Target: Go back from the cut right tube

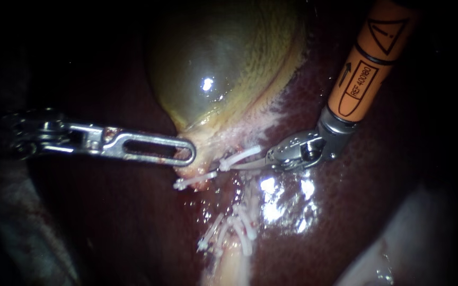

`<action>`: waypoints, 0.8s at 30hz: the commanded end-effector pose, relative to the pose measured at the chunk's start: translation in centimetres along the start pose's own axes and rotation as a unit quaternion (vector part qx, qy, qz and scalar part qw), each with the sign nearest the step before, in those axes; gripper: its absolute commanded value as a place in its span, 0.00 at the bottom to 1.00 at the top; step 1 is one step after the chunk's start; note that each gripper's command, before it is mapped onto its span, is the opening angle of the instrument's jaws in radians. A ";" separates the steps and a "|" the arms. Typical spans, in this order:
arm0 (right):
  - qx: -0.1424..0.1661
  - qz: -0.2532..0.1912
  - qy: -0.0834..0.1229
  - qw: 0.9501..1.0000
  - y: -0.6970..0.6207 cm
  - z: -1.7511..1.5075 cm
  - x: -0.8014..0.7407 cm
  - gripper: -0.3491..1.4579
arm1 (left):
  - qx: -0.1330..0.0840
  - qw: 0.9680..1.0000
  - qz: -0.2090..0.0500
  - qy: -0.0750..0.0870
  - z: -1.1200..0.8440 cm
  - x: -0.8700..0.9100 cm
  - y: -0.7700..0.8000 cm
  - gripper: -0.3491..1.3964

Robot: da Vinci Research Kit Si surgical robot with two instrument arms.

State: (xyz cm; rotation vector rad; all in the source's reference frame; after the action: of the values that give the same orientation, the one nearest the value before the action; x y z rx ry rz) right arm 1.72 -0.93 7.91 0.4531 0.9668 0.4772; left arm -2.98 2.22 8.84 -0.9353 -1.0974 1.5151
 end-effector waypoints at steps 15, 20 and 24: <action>0.005 0.000 0.001 1.000 0.00 0.02 -0.01 0.34 | 0.000 1.000 0.000 0.000 0.00 0.00 0.00 0.00; 0.006 -0.001 0.001 1.000 -0.01 0.02 -0.02 0.45 | 0.000 1.000 0.000 0.000 0.00 0.00 0.00 0.00; 0.006 -0.001 0.001 1.000 -0.01 0.02 -0.02 0.49 | 0.000 1.000 0.000 0.000 0.00 0.00 0.00 0.00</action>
State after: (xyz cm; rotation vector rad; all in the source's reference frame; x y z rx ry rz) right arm 1.74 -0.94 7.93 0.4617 0.9717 0.4714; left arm -2.98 2.22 8.84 -0.9352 -1.0970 1.5150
